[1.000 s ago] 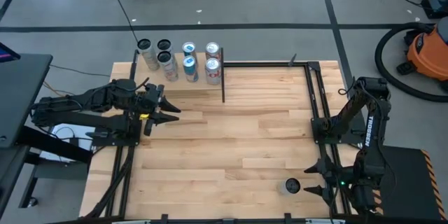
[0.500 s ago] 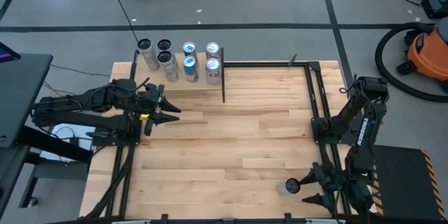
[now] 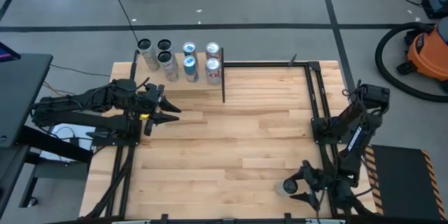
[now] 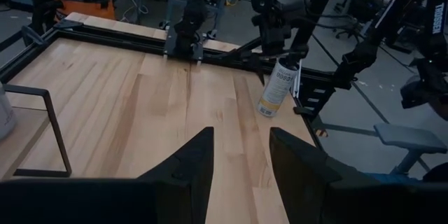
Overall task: Place canned beverage on shelf
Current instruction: Put the white-yellow soda can on the shelf aligned with the other white-yellow soda can
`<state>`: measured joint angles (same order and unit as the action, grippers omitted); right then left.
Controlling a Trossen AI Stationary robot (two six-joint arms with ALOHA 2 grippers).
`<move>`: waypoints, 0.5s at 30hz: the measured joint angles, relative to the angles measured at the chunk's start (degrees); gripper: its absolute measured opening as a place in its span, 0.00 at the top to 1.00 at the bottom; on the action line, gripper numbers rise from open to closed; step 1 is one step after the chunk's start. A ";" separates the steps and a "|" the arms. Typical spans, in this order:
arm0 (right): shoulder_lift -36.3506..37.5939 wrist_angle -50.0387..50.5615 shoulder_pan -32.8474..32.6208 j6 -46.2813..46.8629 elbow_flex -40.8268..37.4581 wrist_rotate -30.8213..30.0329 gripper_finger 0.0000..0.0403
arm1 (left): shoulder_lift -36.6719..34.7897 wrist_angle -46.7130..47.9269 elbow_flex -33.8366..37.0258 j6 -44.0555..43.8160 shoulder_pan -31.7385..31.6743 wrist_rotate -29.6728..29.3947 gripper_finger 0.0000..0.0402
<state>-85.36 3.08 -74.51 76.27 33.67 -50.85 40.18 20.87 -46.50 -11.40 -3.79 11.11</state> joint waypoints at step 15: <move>-5.55 -8.21 8.60 -3.10 -0.03 2.77 0.13 | 0.00 -0.05 0.00 0.07 0.02 -0.02 0.64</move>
<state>-90.91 -5.13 -65.91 73.17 33.64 -48.08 40.18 20.82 -46.50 -11.33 -3.77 11.09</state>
